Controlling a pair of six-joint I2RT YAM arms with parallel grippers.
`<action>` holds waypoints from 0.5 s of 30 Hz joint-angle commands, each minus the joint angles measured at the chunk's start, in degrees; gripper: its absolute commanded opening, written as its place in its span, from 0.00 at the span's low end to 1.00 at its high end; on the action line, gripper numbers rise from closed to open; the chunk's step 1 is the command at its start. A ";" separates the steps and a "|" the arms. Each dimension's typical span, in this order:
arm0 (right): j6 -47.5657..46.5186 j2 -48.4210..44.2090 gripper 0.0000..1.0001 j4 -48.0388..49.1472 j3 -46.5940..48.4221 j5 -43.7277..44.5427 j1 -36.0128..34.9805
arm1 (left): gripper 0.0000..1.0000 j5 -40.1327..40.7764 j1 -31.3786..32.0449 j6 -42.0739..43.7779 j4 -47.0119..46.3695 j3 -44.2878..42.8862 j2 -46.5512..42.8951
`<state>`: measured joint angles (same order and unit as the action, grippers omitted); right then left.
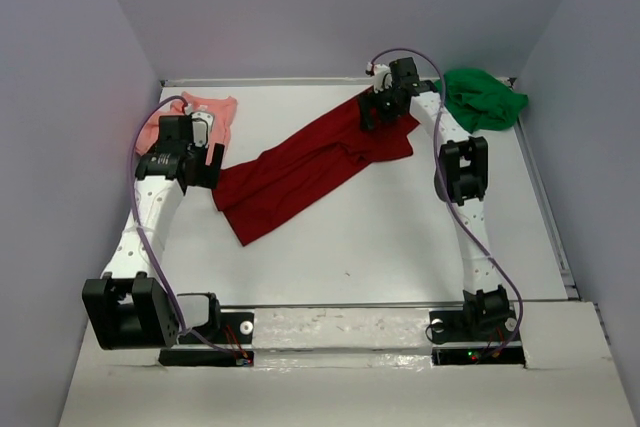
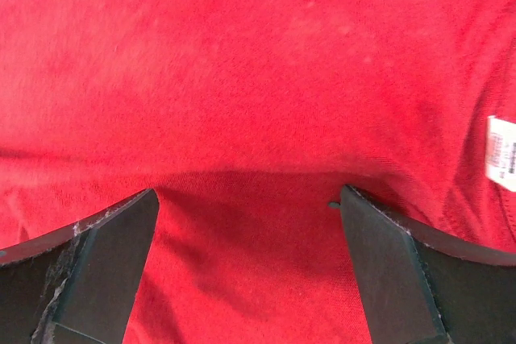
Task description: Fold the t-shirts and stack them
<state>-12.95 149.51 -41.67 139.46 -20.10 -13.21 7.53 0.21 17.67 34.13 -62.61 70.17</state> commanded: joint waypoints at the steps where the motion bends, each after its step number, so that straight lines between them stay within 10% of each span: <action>1: 2.40 1.22 1.00 10.45 3.45 1.46 -0.41 | 0.99 0.12 -1.52 -0.45 -0.03 -1.29 0.14; 8: 3.55 1.49 1.00 13.63 8.12 4.10 -0.41 | 0.99 -0.06 -1.97 -0.44 0.41 -1.46 -0.12; 15: -2.07 -16.86 1.00 13.81 -10.58 4.45 -0.41 | 0.99 -4.87 -2.23 0.26 1.55 -2.87 -1.79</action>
<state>-11.81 145.82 -30.92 134.89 -16.53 -13.21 6.31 -1.69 17.50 34.35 -62.81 70.76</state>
